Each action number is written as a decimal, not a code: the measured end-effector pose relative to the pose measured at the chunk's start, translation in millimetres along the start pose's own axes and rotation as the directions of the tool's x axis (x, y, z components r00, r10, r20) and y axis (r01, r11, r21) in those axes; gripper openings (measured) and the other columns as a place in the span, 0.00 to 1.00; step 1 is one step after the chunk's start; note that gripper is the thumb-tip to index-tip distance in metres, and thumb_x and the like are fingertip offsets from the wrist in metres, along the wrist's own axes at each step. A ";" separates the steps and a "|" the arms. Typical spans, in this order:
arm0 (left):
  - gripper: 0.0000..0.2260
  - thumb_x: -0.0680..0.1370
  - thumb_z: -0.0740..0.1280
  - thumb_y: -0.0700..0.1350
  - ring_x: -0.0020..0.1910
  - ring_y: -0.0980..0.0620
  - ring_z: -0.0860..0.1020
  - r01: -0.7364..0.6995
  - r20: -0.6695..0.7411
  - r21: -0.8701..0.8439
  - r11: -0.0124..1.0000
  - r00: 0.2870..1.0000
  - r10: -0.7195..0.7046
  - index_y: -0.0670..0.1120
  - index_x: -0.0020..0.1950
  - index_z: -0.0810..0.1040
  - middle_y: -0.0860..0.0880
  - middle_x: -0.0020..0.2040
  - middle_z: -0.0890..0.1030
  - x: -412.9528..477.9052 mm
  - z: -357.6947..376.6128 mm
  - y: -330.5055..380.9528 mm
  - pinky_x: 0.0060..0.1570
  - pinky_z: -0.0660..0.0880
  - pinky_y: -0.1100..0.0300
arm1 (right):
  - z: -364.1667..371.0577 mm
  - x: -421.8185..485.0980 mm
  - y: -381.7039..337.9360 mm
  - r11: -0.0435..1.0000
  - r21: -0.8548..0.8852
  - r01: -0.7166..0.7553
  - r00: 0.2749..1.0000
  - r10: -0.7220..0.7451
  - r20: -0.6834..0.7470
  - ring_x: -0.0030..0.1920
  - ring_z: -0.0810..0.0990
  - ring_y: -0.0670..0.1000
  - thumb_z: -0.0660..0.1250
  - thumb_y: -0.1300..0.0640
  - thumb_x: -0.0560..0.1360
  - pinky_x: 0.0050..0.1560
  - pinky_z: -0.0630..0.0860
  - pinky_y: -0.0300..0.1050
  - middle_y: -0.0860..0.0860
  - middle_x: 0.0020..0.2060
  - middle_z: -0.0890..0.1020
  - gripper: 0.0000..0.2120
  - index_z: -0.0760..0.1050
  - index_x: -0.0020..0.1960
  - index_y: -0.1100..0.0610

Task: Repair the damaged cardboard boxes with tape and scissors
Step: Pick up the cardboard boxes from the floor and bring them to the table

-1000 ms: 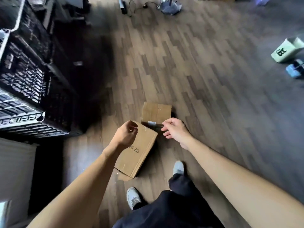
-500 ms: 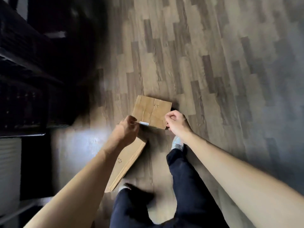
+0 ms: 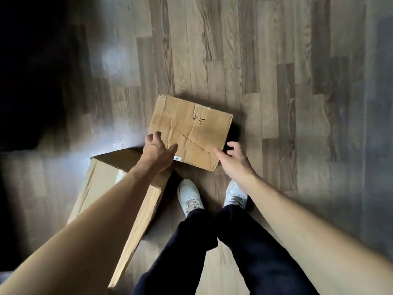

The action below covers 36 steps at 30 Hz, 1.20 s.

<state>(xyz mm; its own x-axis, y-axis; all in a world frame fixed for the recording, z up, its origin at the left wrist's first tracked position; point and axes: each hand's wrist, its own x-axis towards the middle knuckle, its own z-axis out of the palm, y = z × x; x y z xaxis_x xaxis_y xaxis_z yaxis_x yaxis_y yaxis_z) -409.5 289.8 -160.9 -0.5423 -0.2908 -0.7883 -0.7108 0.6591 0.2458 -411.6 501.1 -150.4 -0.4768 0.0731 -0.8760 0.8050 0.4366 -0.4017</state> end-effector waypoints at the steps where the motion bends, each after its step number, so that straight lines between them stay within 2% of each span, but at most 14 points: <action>1: 0.32 0.79 0.66 0.54 0.69 0.37 0.68 0.018 -0.012 0.018 1.000 1.000 -0.018 0.40 0.77 0.58 0.39 0.74 0.60 22.9 10.9 -7.8 0.69 0.66 0.48 | 8.4 24.5 8.3 1.000 -0.013 -0.011 1.000 0.011 0.005 0.65 0.74 0.53 0.65 0.43 0.79 0.62 0.69 0.43 0.53 0.71 0.70 0.31 0.59 0.77 0.52; 3: 0.38 0.77 0.66 0.60 0.71 0.38 0.66 0.072 -0.052 0.055 0.996 0.996 -0.070 0.40 0.77 0.56 0.40 0.75 0.60 64.9 27.3 -24.0 0.69 0.65 0.43 | 25.0 67.4 24.5 0.999 -0.024 -0.027 1.000 0.027 0.004 0.72 0.68 0.54 0.66 0.43 0.79 0.69 0.65 0.44 0.54 0.75 0.66 0.36 0.54 0.79 0.53; 6: 0.48 0.67 0.64 0.72 0.69 0.39 0.67 0.186 -0.119 0.005 0.983 0.976 -0.184 0.41 0.75 0.57 0.42 0.71 0.65 121.6 39.9 -47.2 0.66 0.67 0.40 | 43.8 120.4 45.5 0.997 0.019 -0.071 0.997 0.071 -0.009 0.70 0.71 0.54 0.68 0.44 0.77 0.70 0.67 0.46 0.54 0.73 0.70 0.40 0.51 0.79 0.55; 7: 0.47 0.67 0.66 0.71 0.66 0.40 0.70 0.211 -0.117 -0.040 0.977 0.970 -0.214 0.41 0.74 0.58 0.42 0.68 0.68 138.0 42.4 -55.8 0.64 0.69 0.42 | 48.1 133.4 49.8 0.995 0.039 -0.097 0.995 0.097 -0.007 0.68 0.72 0.53 0.69 0.45 0.77 0.67 0.69 0.45 0.54 0.71 0.72 0.40 0.51 0.79 0.56; 10: 0.33 0.74 0.71 0.60 0.55 0.46 0.73 0.247 -0.037 -0.172 0.954 0.966 -0.257 0.42 0.69 0.64 0.44 0.61 0.74 167.2 47.5 -72.4 0.51 0.70 0.54 | 55.0 157.6 56.6 0.981 0.114 -0.160 0.987 0.160 0.003 0.57 0.73 0.48 0.69 0.47 0.78 0.54 0.67 0.40 0.51 0.64 0.75 0.31 0.59 0.73 0.58; 13: 0.26 0.73 0.73 0.59 0.55 0.48 0.76 0.189 -0.062 -0.240 0.952 0.976 -0.209 0.47 0.62 0.66 0.45 0.59 0.75 168.8 50.8 -80.3 0.47 0.71 0.57 | 54.8 161.7 57.5 0.972 0.162 -0.168 0.985 0.174 -0.020 0.55 0.73 0.48 0.70 0.46 0.77 0.53 0.66 0.39 0.49 0.59 0.74 0.29 0.61 0.69 0.56; 17: 0.22 0.73 0.73 0.57 0.55 0.48 0.78 0.104 -0.120 -0.357 0.928 0.981 -0.156 0.48 0.56 0.66 0.44 0.57 0.77 137.6 40.8 -77.9 0.54 0.77 0.53 | 39.4 138.1 43.8 0.974 0.189 -0.122 0.985 0.143 -0.101 0.57 0.74 0.49 0.70 0.43 0.76 0.54 0.68 0.43 0.50 0.62 0.75 0.28 0.61 0.66 0.55; 20: 0.23 0.75 0.72 0.57 0.52 0.50 0.78 0.072 -0.125 -0.410 0.909 0.983 -0.134 0.46 0.57 0.65 0.47 0.54 0.78 98.1 15.1 -56.1 0.48 0.74 0.57 | 14.8 107.9 19.2 0.982 0.173 -0.074 0.985 0.099 -0.140 0.58 0.75 0.51 0.70 0.39 0.75 0.55 0.69 0.46 0.49 0.61 0.76 0.30 0.59 0.64 0.53; 23: 0.24 0.75 0.72 0.58 0.51 0.50 0.77 0.035 -0.138 -0.437 0.899 0.985 -0.106 0.44 0.58 0.66 0.48 0.51 0.78 53.2 -28.1 -25.9 0.48 0.71 0.58 | -10.7 65.5 -21.7 0.990 0.142 -0.021 0.979 0.049 -0.199 0.57 0.75 0.52 0.70 0.37 0.74 0.55 0.68 0.47 0.50 0.59 0.75 0.32 0.58 0.63 0.54; 27: 0.24 0.75 0.71 0.59 0.53 0.47 0.78 -0.027 -0.178 -0.474 0.880 0.982 -0.065 0.45 0.57 0.66 0.46 0.52 0.79 -6.7 -100.1 8.1 0.57 0.75 0.49 | -40.5 -0.5 -86.6 0.988 0.125 0.086 0.972 -0.056 -0.228 0.56 0.76 0.54 0.71 0.37 0.73 0.55 0.69 0.48 0.51 0.59 0.77 0.32 0.57 0.64 0.51; 30: 0.24 0.74 0.71 0.61 0.52 0.45 0.78 -0.054 -0.196 -0.517 0.854 0.979 -0.057 0.48 0.55 0.65 0.46 0.50 0.79 -55.1 -155.4 27.2 0.57 0.76 0.44 | -61.6 -58.5 -141.3 0.981 0.101 0.163 0.962 -0.136 -0.238 0.58 0.76 0.54 0.70 0.38 0.74 0.56 0.68 0.48 0.51 0.60 0.77 0.30 0.57 0.63 0.50; 34: 0.23 0.75 0.71 0.59 0.51 0.50 0.78 -0.135 -0.277 -0.587 0.798 0.960 -0.041 0.45 0.56 0.66 0.47 0.50 0.79 -127.6 -221.6 49.6 0.47 0.74 0.55 | -87.7 -137.8 -205.4 0.960 0.114 0.254 0.950 -0.226 -0.214 0.54 0.76 0.53 0.68 0.37 0.75 0.52 0.68 0.47 0.51 0.55 0.78 0.25 0.60 0.60 0.49; 36: 0.24 0.74 0.70 0.61 0.48 0.55 0.77 -0.169 -0.311 -0.614 0.771 0.950 -0.040 0.45 0.56 0.67 0.48 0.49 0.79 -165.8 -253.0 57.9 0.45 0.73 0.58 | -97.4 -177.0 -232.6 0.952 0.149 0.266 0.951 -0.235 -0.200 0.51 0.75 0.53 0.64 0.28 0.71 0.52 0.69 0.48 0.53 0.51 0.76 0.30 0.63 0.58 0.51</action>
<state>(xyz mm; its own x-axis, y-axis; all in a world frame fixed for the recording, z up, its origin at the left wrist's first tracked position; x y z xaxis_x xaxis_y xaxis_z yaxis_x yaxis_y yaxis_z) -474.1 200.7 126.8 -0.6258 -0.5180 -0.5832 -0.7317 0.1308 0.6690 -548.8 473.9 124.1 -0.7133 0.1467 -0.6854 0.6921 0.3017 -0.6557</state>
